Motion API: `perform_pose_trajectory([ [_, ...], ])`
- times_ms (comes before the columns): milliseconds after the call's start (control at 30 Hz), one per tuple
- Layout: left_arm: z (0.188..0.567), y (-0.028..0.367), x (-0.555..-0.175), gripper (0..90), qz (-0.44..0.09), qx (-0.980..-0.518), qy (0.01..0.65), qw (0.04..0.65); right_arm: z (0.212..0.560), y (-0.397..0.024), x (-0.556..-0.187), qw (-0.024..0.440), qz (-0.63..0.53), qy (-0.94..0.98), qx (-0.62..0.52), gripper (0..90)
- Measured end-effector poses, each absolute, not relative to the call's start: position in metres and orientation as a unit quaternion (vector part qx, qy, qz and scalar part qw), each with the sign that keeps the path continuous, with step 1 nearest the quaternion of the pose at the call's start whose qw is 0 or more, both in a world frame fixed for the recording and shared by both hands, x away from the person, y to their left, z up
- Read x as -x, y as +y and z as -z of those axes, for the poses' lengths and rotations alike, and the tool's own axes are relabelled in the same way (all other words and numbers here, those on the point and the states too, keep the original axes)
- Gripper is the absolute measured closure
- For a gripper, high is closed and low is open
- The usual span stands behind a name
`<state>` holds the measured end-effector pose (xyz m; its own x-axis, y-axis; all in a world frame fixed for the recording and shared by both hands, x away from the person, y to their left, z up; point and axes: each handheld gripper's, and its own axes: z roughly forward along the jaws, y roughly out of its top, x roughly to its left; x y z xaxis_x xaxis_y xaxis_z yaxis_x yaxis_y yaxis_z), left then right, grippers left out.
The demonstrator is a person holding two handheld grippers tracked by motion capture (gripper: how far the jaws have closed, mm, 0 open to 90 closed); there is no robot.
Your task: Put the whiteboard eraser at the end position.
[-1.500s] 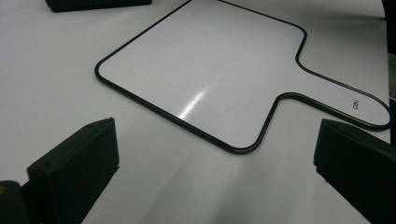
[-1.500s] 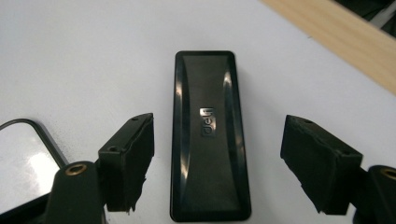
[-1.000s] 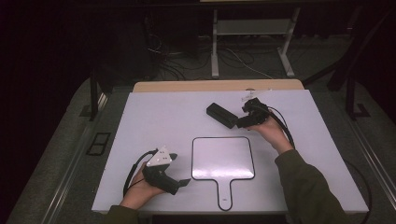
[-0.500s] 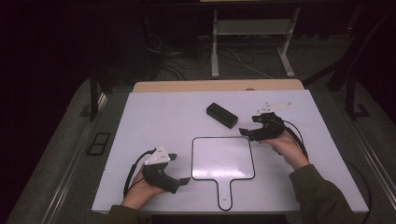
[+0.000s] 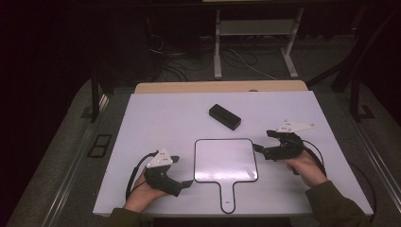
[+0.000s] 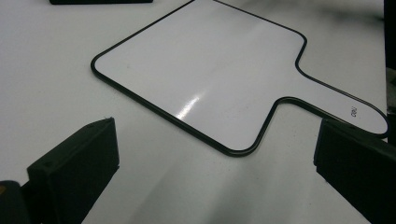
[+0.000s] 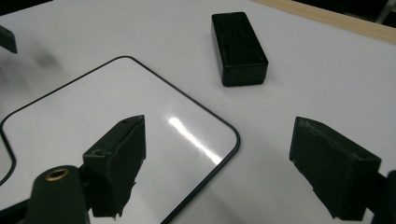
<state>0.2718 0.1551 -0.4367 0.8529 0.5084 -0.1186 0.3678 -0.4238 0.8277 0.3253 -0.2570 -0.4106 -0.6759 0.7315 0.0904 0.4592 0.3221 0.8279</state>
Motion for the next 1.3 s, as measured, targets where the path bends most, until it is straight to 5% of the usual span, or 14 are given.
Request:
perform_pose_trajectory([
  [1300, 0.435, 0.158, -0.271, 0.0, -0.079, -0.842, 0.261, 0.466, 0.443, -0.296, -0.263, 0.138, -0.442, 0.797, -0.387, 16.2],
])
